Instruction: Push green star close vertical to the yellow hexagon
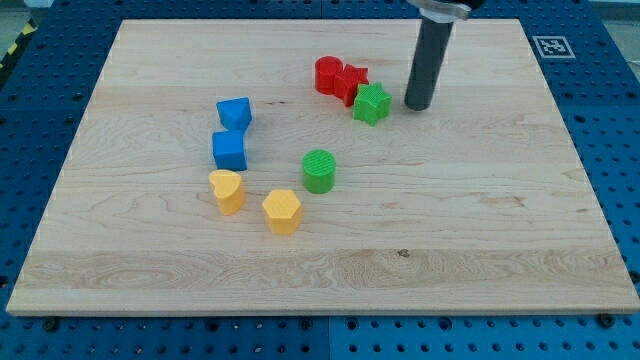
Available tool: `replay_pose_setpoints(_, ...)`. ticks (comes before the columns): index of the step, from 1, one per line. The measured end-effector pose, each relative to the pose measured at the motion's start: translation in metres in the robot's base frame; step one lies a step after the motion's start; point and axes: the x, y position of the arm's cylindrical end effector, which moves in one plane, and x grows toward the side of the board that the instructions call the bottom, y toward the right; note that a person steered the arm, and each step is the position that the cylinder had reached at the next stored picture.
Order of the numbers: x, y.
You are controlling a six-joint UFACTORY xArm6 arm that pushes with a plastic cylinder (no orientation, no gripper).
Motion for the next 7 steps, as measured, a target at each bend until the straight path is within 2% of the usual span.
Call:
replay_pose_setpoints(1,0.0,-0.042)
replay_pose_setpoints(7,0.023,-0.055)
